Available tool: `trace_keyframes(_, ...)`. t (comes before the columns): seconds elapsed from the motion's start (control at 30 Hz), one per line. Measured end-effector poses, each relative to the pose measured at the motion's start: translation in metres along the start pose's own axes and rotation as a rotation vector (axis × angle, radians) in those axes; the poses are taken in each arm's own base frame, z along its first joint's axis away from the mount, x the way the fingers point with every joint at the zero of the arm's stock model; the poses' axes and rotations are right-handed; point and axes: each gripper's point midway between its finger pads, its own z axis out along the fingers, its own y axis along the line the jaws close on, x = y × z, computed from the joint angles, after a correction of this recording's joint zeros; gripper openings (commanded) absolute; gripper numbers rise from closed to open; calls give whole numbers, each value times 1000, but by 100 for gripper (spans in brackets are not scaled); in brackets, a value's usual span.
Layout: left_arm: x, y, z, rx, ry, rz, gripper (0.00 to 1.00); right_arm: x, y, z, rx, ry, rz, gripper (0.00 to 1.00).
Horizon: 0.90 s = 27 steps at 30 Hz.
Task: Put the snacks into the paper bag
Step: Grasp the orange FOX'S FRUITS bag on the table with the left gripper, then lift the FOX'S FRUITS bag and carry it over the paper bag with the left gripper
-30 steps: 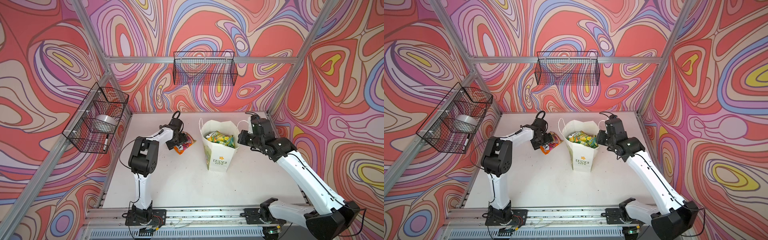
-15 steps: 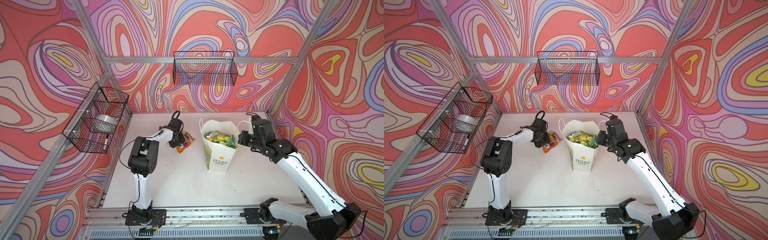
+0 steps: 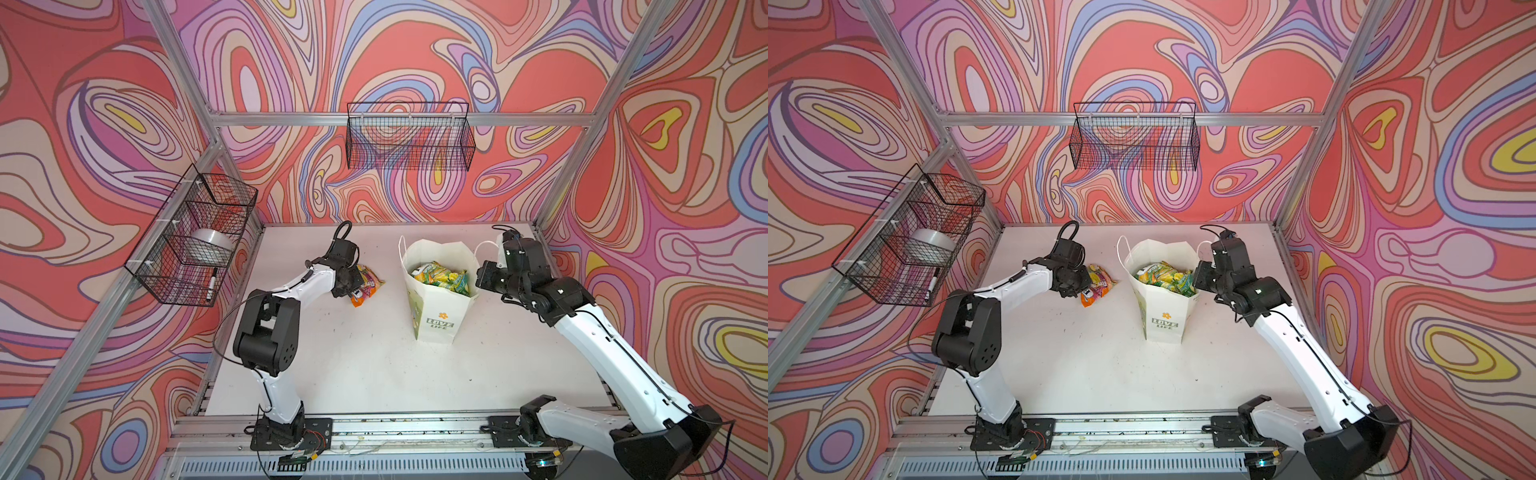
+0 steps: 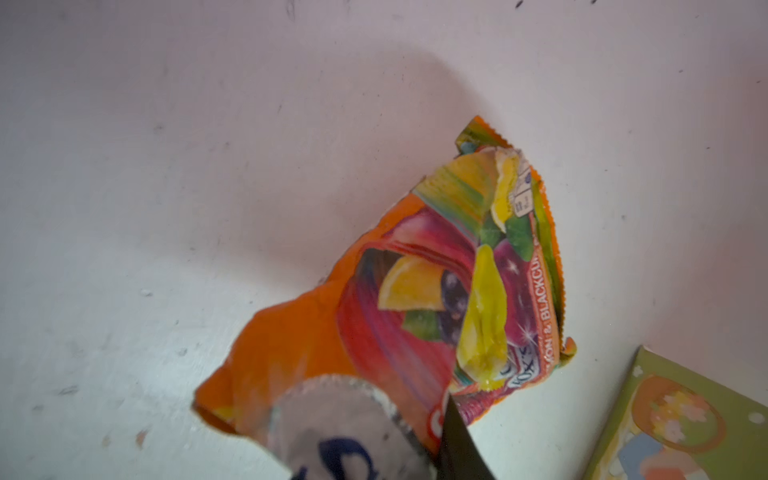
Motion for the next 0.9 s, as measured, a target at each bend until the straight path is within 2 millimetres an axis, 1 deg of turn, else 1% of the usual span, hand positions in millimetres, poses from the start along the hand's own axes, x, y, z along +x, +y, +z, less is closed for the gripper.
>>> trace_keyframes(0.17,-13,-7,-42,56,-82,-4,18,0,0,0,0,0,0,0)
trace_keyframes(0.27,-19,-8,-72,88,-139,-7,18,0,0,0,1,0,0,0)
trace_keyframes(0.37,-25,-10,-107,122,-199,-7,18,0,0,0,1,0,0,0)
trace_keyframes(0.47,-28,-12,-149,173,-262,9,18,0,0,0,2,-1,-1,0)
trace_keyframes(0.6,-35,-21,-215,267,-360,39,17,0,0,0,2,-1,-1,0)
trace_keyframes(0.7,-40,-41,-273,364,-454,87,17,-1,0,0,2,-2,-1,0)
trace_keyframes(0.8,-32,-75,-328,486,-519,186,17,-1,1,1,1,-1,-1,0)
trace_keyframes(0.87,-23,-98,-355,563,-537,255,17,-2,1,2,2,-1,-1,0)
trace_keyframes(0.9,-17,-109,-365,593,-539,291,16,-2,1,2,2,0,-1,0)
